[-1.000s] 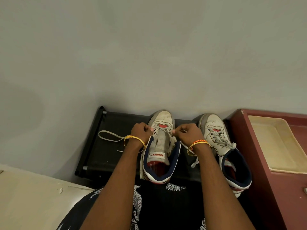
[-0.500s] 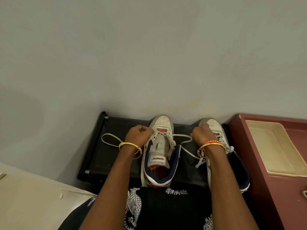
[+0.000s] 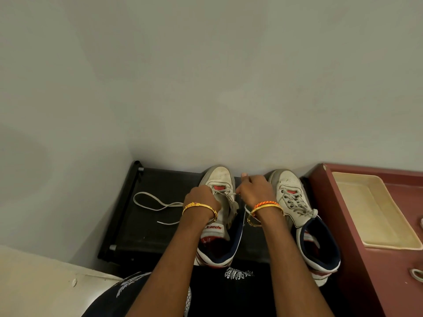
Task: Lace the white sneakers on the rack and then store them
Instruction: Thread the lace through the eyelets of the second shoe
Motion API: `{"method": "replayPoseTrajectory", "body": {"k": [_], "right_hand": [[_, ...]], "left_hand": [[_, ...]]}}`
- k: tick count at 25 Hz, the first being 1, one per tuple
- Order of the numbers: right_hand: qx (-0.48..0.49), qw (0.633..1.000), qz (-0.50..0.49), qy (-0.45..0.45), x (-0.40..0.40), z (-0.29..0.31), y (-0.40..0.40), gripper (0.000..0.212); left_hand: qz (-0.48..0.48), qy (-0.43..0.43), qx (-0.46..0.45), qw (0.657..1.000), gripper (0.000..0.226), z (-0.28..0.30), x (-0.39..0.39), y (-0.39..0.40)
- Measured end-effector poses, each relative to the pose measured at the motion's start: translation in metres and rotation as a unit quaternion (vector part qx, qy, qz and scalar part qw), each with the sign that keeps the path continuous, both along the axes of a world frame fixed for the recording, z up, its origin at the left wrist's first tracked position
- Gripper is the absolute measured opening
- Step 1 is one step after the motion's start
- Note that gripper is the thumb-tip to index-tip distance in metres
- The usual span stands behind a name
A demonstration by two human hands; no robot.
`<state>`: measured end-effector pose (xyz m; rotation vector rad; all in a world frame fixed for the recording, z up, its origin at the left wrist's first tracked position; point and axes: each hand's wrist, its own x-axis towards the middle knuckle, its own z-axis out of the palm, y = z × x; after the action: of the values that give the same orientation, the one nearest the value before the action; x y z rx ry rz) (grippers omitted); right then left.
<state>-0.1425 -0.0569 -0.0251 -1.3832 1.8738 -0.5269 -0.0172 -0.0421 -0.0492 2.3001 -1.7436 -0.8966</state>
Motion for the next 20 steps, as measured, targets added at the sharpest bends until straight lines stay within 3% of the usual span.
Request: {"method": "replayPoseTrajectory", "body": {"k": [4, 9, 12, 16, 20], "right_hand": [[0.032, 0.998, -0.029, -0.037, -0.001, -0.004, -0.001, 0.035], [0.066, 0.995, 0.02, -0.07, 0.006, -0.007, -0.001, 0.031], [0.025, 0.996, 0.029, -0.08, 0.007, -0.012, 0.004, 0.017], [-0.077, 0.992, -0.005, -0.096, 0.014, -0.016, 0.005, 0.011], [-0.078, 0.993, 0.045, -0.075, 0.027, -0.018, 0.006, 0.01]], "left_hand": [[0.019, 0.021, -0.007, 1.0, 0.032, 0.003, 0.007, -0.001], [0.019, 0.056, 0.022, 0.998, 0.033, -0.001, 0.01, -0.001], [0.028, 0.08, 0.032, 0.996, 0.033, -0.002, 0.013, -0.004], [0.091, 0.174, 0.057, 0.979, 0.03, -0.001, 0.03, -0.006], [0.13, 0.222, 0.082, 0.963, 0.033, 0.0, 0.039, -0.005]]}}
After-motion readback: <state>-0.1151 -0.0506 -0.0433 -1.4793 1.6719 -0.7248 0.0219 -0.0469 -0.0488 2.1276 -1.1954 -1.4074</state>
